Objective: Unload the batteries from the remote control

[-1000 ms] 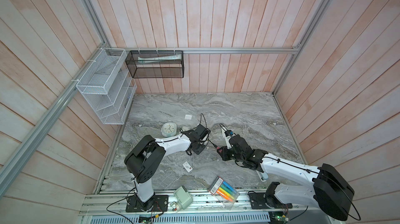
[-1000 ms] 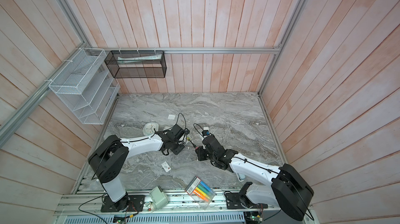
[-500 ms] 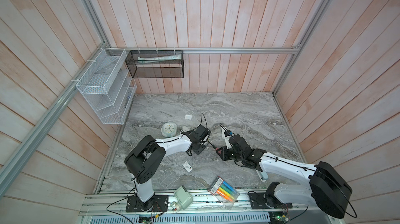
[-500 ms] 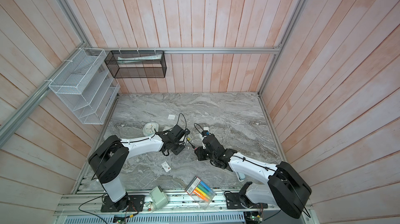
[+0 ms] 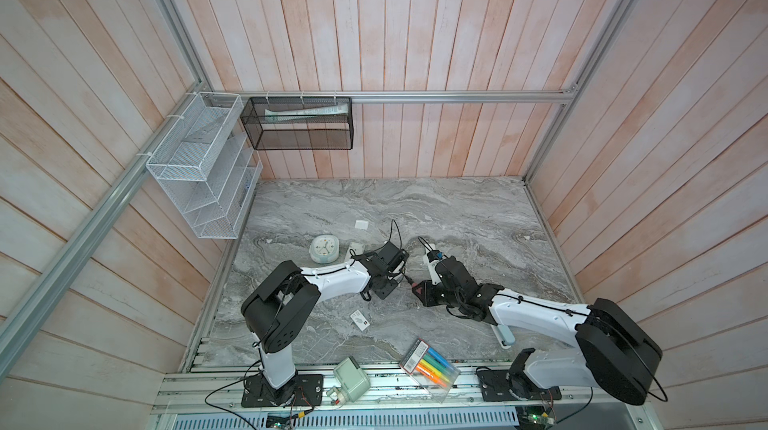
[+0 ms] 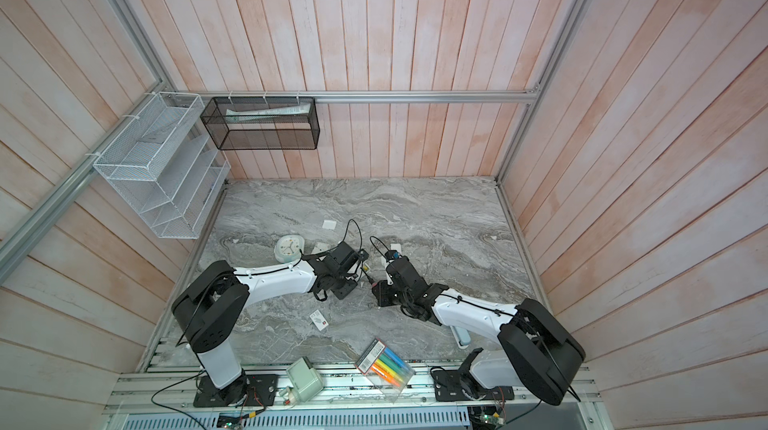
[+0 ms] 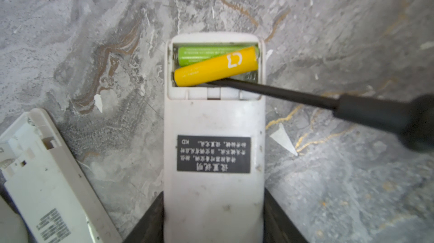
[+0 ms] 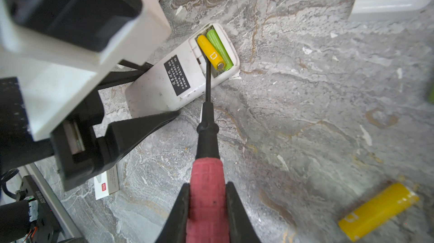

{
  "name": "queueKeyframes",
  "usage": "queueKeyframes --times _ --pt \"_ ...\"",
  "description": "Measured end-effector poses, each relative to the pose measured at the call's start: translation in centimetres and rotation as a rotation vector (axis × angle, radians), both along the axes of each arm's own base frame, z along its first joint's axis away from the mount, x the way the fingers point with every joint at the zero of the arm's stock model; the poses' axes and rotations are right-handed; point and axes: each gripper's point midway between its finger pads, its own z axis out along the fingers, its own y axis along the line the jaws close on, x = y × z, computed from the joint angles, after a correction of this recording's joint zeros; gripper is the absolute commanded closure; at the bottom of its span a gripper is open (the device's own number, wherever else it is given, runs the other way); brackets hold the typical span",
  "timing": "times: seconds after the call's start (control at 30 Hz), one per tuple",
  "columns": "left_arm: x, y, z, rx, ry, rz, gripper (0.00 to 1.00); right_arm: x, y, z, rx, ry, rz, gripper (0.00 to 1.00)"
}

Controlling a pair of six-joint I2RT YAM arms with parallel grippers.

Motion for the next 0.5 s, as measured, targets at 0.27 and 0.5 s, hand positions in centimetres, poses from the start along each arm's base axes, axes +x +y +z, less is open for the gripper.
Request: queueKeyframes --times 0.27,0.5 --pt "0.1 0.0 0.0 0.001 -0.001 -0.001 0.50 0.2 -0.1 0.3 0.004 -0.011 -0.007 1.00" --pt "-0.4 -0.8 -0.1 -0.017 0.012 -0.026 0.50 0.3 -0.3 1.4 0.024 -0.033 -0.015 1.00"
